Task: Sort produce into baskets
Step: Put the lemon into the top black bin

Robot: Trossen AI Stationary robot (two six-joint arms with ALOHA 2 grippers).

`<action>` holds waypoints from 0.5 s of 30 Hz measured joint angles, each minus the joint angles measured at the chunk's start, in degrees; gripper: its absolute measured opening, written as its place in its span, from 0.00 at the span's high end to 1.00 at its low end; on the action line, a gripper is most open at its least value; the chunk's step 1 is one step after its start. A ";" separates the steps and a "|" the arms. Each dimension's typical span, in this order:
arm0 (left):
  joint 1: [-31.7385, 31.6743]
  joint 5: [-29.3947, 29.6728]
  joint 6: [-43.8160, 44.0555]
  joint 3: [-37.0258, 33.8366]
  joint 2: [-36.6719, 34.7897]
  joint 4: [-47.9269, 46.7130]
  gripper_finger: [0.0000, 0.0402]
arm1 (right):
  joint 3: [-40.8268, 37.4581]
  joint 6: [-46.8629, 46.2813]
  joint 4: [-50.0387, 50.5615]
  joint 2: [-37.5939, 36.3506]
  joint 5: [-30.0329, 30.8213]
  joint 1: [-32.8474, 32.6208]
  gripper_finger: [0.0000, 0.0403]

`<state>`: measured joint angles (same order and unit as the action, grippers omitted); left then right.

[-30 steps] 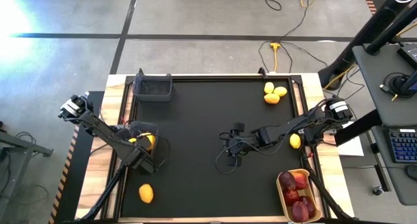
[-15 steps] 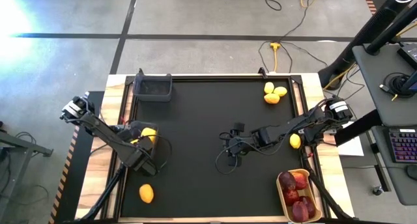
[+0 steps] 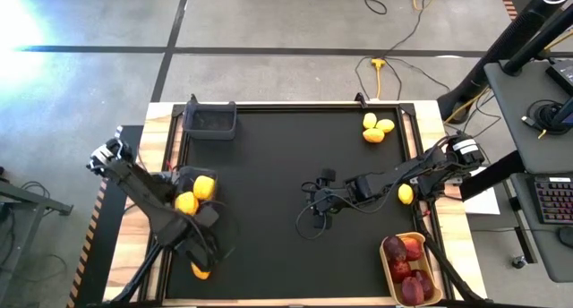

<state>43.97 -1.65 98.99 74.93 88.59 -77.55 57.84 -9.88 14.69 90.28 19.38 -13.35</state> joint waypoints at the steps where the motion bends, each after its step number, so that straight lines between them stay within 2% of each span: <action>1: 0.48 -2.40 3.73 0.40 1.14 -0.15 0.01 | 0.00 -0.01 0.01 0.00 -0.01 -0.01 0.45; 3: 1.23 -7.48 9.41 0.89 3.93 -0.24 0.01 | 0.00 -0.01 -0.01 0.00 -0.01 -0.01 0.45; 5: 1.92 -8.89 10.87 1.98 7.01 0.24 0.01 | 0.00 -0.04 -0.01 0.00 -0.02 -0.01 0.45; 11: 2.37 -4.39 4.80 7.56 15.19 -0.82 0.01 | 0.00 -0.67 -0.03 0.00 -0.02 0.00 0.45; 15: 2.33 -2.03 3.46 10.98 17.69 -5.11 0.01 | 0.00 -0.58 -0.07 0.00 0.00 -0.01 0.45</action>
<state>46.30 -3.68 102.45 85.91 106.28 -82.66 57.84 -10.46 14.61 90.28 19.38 -13.36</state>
